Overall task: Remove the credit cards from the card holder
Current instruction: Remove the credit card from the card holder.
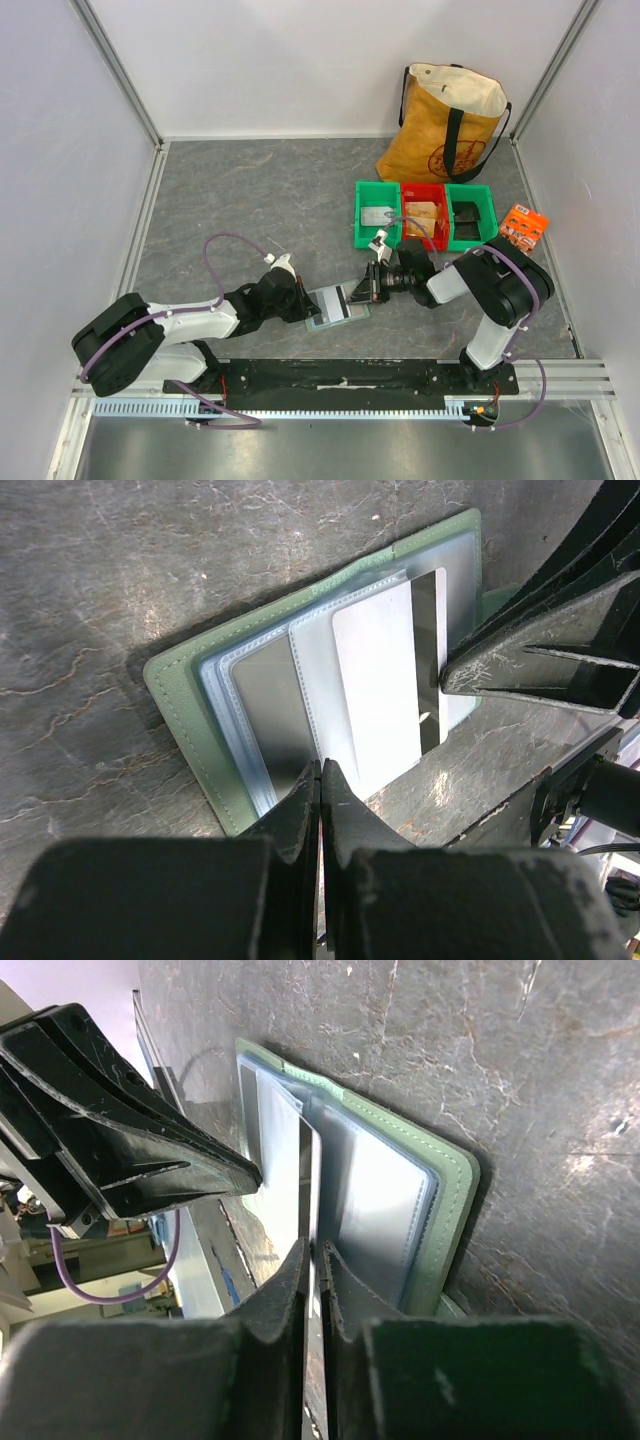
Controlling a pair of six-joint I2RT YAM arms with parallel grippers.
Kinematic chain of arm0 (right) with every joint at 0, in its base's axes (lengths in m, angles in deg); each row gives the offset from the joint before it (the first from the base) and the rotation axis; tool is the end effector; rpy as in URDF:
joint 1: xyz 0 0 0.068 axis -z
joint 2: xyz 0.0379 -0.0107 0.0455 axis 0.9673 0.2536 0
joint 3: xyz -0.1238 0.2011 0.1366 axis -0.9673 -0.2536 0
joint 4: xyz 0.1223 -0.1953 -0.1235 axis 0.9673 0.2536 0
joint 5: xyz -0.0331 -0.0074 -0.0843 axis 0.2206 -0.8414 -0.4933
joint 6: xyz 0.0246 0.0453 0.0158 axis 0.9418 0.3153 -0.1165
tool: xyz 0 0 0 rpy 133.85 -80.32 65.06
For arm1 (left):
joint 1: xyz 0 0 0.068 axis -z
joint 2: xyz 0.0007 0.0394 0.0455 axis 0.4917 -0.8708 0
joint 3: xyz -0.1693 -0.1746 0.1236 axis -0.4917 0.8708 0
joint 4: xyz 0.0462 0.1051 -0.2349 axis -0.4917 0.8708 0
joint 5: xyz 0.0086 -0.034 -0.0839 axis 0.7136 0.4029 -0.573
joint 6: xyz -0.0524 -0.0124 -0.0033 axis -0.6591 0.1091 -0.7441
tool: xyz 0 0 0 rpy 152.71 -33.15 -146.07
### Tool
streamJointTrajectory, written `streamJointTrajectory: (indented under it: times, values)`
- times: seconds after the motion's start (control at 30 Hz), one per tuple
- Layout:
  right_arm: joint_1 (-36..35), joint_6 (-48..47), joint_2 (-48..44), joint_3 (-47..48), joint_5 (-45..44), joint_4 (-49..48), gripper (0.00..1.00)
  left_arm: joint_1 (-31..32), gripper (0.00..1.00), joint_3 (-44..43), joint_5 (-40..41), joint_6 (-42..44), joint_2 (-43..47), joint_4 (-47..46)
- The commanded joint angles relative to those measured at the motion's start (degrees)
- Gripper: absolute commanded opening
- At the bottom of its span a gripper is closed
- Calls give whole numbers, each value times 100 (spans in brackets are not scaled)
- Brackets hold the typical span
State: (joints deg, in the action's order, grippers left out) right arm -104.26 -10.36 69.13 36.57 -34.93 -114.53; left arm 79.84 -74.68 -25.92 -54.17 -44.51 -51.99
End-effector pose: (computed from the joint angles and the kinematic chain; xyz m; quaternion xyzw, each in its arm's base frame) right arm 0.2181 0.1506 0.0910 -0.0767 0.8370 0.5291 0.1162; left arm 0.1387 -0.1685 0.1338 -0.0592 0.9144 -0.3306 0.2259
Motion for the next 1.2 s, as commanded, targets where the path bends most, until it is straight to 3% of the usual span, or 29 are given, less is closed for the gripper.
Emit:
streamJointTrajectory:
  times: [0.0, 0.2, 0.5, 0.6, 0.77, 1.17]
  values:
    - [30, -49, -71, 75, 132, 9, 16, 32, 2, 155, 264, 21, -53, 512]
    - [-67, -58, 25, 278, 70, 106, 22, 32, 2, 120, 247, 47, -88, 512]
    - [-251, -49, 175, 436, 0, 124, 22, 23, 2, 102, 220, 82, -97, 512]
    - [-260, -75, 245, 471, 9, 141, 19, 23, 2, 120, 229, 82, -79, 512]
    - [-208, -233, 140, 436, 0, 307, 0, 32, 2, 164, 238, 47, -53, 512]
    - [600, -1156, -887, 216, -149, 1933, 0, 23, 2, 226, 299, 21, 44, 504]
